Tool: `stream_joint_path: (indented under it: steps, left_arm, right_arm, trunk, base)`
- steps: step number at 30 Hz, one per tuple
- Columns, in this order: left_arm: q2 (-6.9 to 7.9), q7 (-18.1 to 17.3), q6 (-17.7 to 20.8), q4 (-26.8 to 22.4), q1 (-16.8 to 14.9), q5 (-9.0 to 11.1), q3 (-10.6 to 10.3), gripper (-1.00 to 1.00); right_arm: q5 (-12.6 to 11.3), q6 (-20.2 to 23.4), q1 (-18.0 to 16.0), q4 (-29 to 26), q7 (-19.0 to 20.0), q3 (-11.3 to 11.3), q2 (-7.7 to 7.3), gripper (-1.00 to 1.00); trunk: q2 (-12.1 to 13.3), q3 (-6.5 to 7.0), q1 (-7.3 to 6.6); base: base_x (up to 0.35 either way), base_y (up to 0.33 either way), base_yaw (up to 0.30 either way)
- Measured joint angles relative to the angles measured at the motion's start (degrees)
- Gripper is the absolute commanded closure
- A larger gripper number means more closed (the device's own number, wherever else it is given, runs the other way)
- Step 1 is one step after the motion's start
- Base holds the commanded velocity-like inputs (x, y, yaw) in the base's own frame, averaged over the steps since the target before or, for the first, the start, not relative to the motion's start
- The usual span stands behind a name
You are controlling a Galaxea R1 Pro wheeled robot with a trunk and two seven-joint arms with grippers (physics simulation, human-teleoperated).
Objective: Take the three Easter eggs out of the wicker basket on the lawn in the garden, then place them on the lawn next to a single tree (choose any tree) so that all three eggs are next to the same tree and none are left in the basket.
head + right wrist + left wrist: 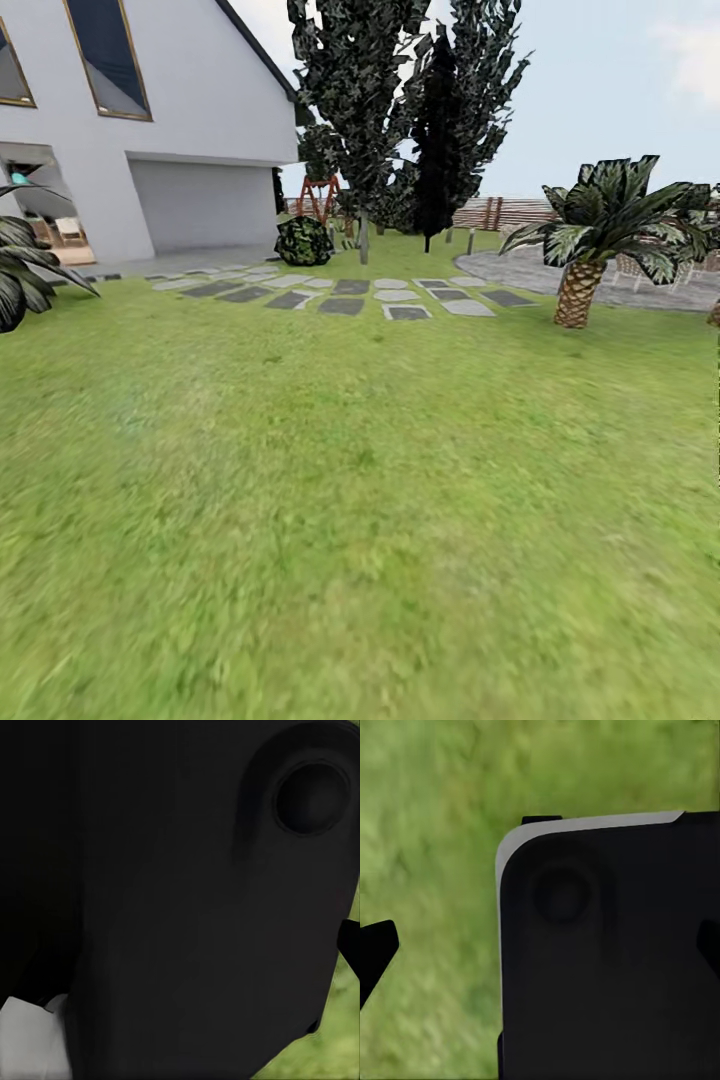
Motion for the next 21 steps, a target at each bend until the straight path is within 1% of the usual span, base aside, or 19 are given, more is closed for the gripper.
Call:
stream_joint_path:
  steps: [5, 8, 21]
  left_arm:
    - [-0.02, 0.0, 0.0, 0.0, -0.01, 0.0, 0.0, -1.0]
    - [0.01, 0.0, 0.0, 0.0, 0.0, 0.0, 0.0, -1.0]
    - [-0.02, 0.0, -0.75, -0.01, 0.0, -0.07, 0.0, -1.0]
  right_arm:
    - [0.0, 0.01, -0.01, -0.01, 0.03, 0.0, -0.01, -1.0]
    - [0.0, 0.0, -0.01, 0.0, 0.03, 0.0, -0.04, -1.0]
    - [0.0, -0.01, 0.01, 0.01, 0.03, 0.0, -0.04, -1.0]
  trunk:
    - [0.0, 0.0, 0.0]
    - [0.0, 0.0, 0.0]
    - [0.0, 0.0, 0.0]
  base:
    - [0.322, 0.126, -0.042]
    - [0.321, 0.127, -0.138]
    - [0.315, 0.134, -0.251]
